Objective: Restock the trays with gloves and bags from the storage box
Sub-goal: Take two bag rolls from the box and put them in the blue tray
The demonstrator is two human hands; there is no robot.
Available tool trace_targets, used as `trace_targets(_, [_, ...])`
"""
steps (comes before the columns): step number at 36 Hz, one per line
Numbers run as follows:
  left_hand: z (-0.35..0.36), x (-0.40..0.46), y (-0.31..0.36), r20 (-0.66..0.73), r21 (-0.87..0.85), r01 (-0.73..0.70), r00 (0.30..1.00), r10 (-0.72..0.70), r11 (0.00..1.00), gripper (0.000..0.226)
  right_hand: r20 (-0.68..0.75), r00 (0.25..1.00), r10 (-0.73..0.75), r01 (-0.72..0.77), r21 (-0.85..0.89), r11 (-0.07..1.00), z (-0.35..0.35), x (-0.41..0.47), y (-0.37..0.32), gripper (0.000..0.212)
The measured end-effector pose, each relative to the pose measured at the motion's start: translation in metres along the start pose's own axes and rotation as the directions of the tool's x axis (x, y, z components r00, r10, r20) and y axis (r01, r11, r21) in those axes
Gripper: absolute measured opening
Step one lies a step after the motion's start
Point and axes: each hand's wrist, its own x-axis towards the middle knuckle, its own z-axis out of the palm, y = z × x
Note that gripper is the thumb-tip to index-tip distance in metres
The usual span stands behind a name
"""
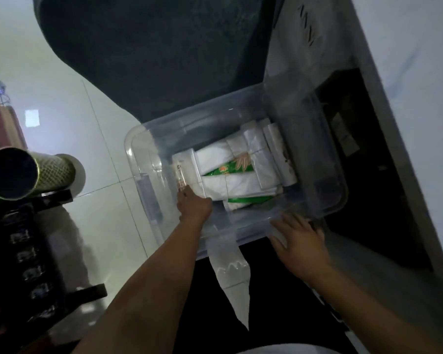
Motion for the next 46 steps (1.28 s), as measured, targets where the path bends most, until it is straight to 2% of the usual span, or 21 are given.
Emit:
trace_targets(3, [0.01,0.021,-0.001,-0.016,0.085,0.012,1.0,-0.01,0.996,0.092,-0.017,0.999,0.042,-0.042,0.005,0.999,0.006,-0.002,-0.005,0.044])
trace_targets(8, [0.027,0.038,0.001,-0.084,-0.029,0.099,0.991,-0.101,0.995,0.101,-0.079,0.994,0.073,-0.069,0.049,0.996,0.016,-0.005,-0.012,0.047])
trace_targets(13, [0.04,0.04,0.017,-0.175,0.015,0.178,0.969,-0.172,0.984,0.1,-0.121,0.989,0.081,-0.075,0.055,0.996,0.019,-0.007,-0.011,0.054])
trace_targets(18, [0.047,0.043,0.012,-0.223,-0.023,0.047,0.973,-0.051,0.999,0.087,-0.122,0.99,0.069,-0.064,0.046,0.997,0.019,-0.008,-0.011,0.049])
trace_targets(24, [0.04,0.056,0.006,-0.263,0.041,0.075,0.963,-0.062,0.996,0.08,-0.126,0.991,0.048,-0.043,0.046,0.998,0.021,-0.006,-0.01,0.052])
trace_targets(31, [0.043,0.072,0.0,-0.188,-0.092,0.033,0.981,-0.05,0.995,0.089,-0.191,0.981,0.019,-0.01,0.052,0.999,0.025,-0.004,-0.005,0.047])
trace_targets(38, [0.029,0.059,-0.002,-0.152,-0.159,-0.055,0.988,0.031,0.986,0.093,-0.235,0.972,0.001,0.015,0.067,0.998,0.026,-0.004,-0.005,0.042])
trace_targets(40, [0.023,0.046,0.001,-0.124,-0.196,-0.113,0.988,0.089,0.974,0.091,-0.213,0.977,0.013,0.003,0.072,0.997,0.021,-0.003,-0.008,0.041])
trace_targets(44, [0.01,0.005,0.007,-0.071,-0.276,-0.206,0.978,0.194,0.939,0.089,-0.083,0.993,0.085,-0.072,0.149,0.986,0.002,0.002,-0.012,0.043])
trace_targets(46, [0.002,-0.016,0.01,-0.051,-0.31,-0.242,0.97,0.238,0.919,0.087,-0.099,0.992,0.078,-0.056,0.205,0.977,-0.009,0.006,-0.013,0.042])
